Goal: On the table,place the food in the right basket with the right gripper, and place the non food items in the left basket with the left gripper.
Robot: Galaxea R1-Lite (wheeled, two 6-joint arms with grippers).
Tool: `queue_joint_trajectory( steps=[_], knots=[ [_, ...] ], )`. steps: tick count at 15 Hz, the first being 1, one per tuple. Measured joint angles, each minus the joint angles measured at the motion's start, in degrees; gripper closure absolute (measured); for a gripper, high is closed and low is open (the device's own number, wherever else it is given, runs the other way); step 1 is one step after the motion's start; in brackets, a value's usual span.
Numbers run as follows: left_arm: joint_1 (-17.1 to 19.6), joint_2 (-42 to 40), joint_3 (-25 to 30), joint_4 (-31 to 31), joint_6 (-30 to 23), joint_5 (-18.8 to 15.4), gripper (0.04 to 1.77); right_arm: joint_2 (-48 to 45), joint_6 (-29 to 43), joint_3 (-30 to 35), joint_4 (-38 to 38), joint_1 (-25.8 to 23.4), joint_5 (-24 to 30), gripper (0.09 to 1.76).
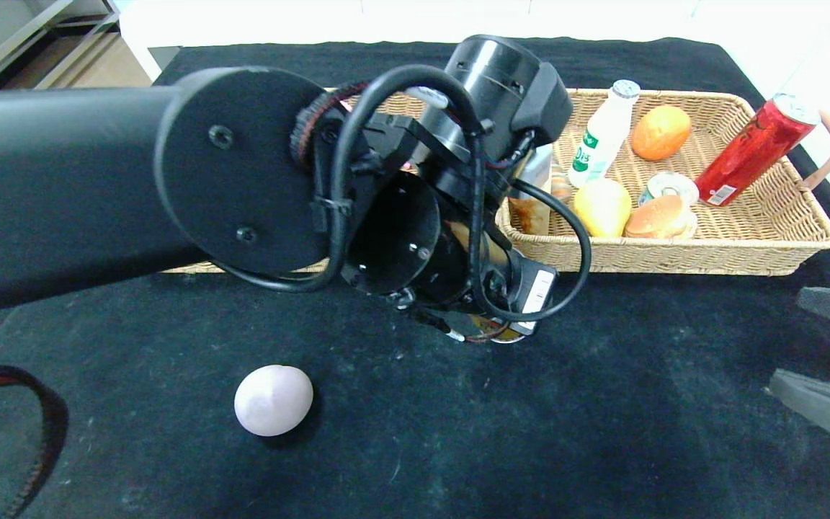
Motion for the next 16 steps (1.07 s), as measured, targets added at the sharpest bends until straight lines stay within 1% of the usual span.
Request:
queue_joint_trajectory(
  steps=[2, 3, 6, 14, 16],
  knots=[
    [-1.7, 2.0, -0.3, -0.5, 1.6, 1.2, 0.6, -0.9, 0.0, -0.2, 0.1, 0.0, -0.1, 0.14],
    [-2.3, 2.9, -0.5, -2.2, 2.1, 1.4, 0.6, -1.2, 0.0, -0.2, 0.1, 0.0, -0.2, 0.14],
    [-3.4, 5.2, -0.5, -4.3, 3.4, 2.8, 0.6, -1.4, 0.0, -0.1, 0.1, 0.0, -0.2, 0.14],
    [-3.8, 7.1, -0.6, -4.6, 3.4, 3.0, 0.6, -1.4, -0.1, 0.0, 1.0, -0.3, -0.2, 0.14],
    [-3.8, 7.1, -0.7, -4.8, 3.4, 3.0, 0.5, -1.3, 0.0, 0.0, 1.0, -0.4, -0.3, 0.14]
  ],
)
